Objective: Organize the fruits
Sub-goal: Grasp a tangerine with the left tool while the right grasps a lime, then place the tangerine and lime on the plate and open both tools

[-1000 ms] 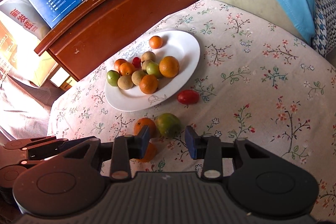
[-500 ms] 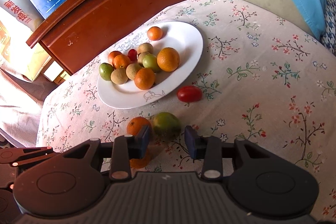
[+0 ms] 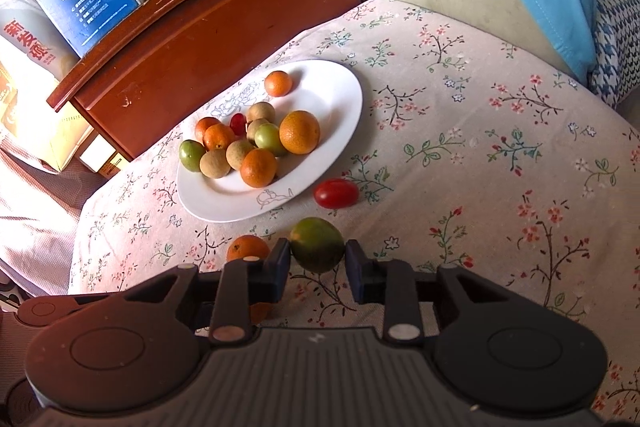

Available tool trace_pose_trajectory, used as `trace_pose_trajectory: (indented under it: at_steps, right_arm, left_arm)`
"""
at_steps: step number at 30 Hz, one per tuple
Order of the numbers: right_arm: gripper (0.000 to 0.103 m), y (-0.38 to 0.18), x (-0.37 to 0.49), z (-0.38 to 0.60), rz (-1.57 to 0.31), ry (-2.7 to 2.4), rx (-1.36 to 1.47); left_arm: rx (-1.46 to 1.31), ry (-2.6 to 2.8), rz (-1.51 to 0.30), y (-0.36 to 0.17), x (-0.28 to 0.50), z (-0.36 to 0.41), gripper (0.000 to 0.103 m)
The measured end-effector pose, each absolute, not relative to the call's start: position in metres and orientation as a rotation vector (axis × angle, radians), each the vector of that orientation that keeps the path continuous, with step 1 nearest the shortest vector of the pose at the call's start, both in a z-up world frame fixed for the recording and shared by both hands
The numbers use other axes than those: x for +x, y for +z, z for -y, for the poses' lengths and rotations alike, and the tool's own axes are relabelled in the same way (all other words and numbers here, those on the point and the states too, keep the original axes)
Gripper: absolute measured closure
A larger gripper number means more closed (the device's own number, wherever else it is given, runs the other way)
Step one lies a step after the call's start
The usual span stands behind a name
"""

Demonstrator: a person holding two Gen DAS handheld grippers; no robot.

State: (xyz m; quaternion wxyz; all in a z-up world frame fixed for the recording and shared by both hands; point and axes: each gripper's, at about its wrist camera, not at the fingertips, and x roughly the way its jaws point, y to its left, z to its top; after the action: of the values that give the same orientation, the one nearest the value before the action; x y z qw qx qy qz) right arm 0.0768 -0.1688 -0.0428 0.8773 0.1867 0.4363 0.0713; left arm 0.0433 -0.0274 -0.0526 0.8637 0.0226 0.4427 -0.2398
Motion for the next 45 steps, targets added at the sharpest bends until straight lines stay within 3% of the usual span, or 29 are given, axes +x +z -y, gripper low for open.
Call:
trace_pose_trajectory:
  at_steps: [15, 19, 23, 45]
  right_arm:
    - [0.073, -0.041, 0.074, 0.175, -0.908, 0.144, 0.398]
    - [0.073, -0.041, 0.074, 0.175, -0.909, 0.14, 0.401]
    - [0.073, -0.041, 0.074, 0.176, -0.911, 0.138, 0.402]
    - [0.073, -0.009, 0.09, 0.185, -0.818, 0.17, 0.422]
  left_arm:
    - [0.08, -0.471, -0.898, -0.057, 0.048, 0.037, 0.063]
    - [0.055, -0.464, -0.892, -0.058, 0.05, 0.035, 0.064]
    - [0.041, -0.471, -0.889, -0.058, 0.05, 0.034, 0.073]
    - [-0.055, -0.386, -0.757, 0.0, 0.083, 0.0, 0.073]
